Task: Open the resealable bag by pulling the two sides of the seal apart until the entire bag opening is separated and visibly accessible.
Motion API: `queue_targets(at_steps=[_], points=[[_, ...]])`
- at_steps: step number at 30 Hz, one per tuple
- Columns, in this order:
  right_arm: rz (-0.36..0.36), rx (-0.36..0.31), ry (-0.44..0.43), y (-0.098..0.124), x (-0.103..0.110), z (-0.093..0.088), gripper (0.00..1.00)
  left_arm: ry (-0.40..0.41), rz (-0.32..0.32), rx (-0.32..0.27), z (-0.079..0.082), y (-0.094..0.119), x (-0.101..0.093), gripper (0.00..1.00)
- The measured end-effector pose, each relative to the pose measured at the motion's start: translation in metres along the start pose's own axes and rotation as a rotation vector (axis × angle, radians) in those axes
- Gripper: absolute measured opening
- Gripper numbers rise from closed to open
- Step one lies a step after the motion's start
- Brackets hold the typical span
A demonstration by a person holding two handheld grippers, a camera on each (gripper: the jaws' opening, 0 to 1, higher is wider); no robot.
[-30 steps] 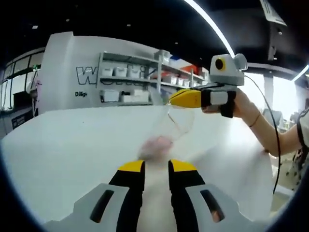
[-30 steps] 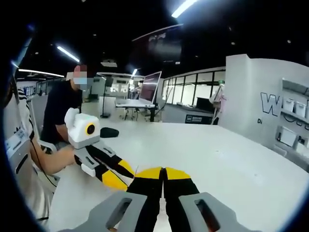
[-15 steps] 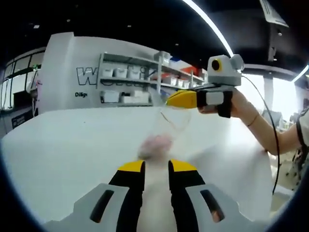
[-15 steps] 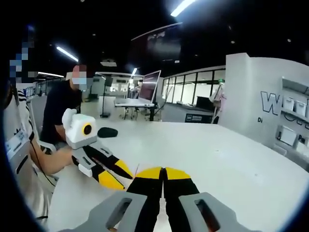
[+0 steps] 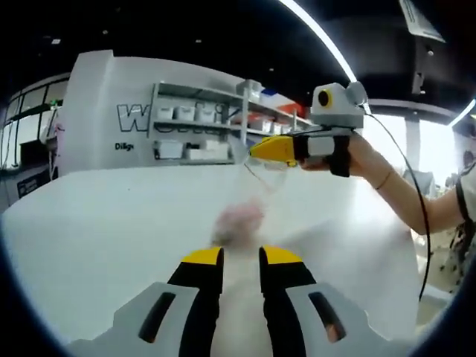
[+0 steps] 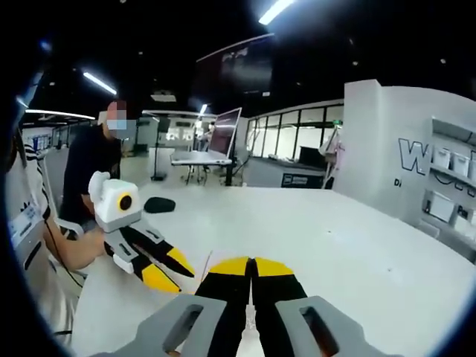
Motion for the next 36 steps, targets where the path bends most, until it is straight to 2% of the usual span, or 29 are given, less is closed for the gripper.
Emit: queue_targets(at_steps=[16, 24, 36], points=[[0.007, -0.009, -0.011, -0.008, -0.013, 0.008, 0.00, 0.002, -0.007, 0.000, 0.000, -0.001, -0.002, 0.20], [-0.014, -0.038, -0.029, -0.014, -0.030, 0.009, 0.00, -0.007, -0.013, 0.021, -0.003, -0.002, -0.004, 0.20], [-0.058, -0.032, -0.052, -0.021, -0.052, 0.007, 0.00, -0.013, -0.014, 0.033, -0.005, -0.003, -0.005, 0.20]])
Point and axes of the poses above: the point that each gripper's makers call its tool centre point, and the gripper's own axes: y roughly backward along the fingers, x roughly to its left, z roughly out of its top, the point moved 7 cm from there along y, roughly backward along the fingers, and after that the axes turned 7 degrees about -y, right-handed, at the moved point
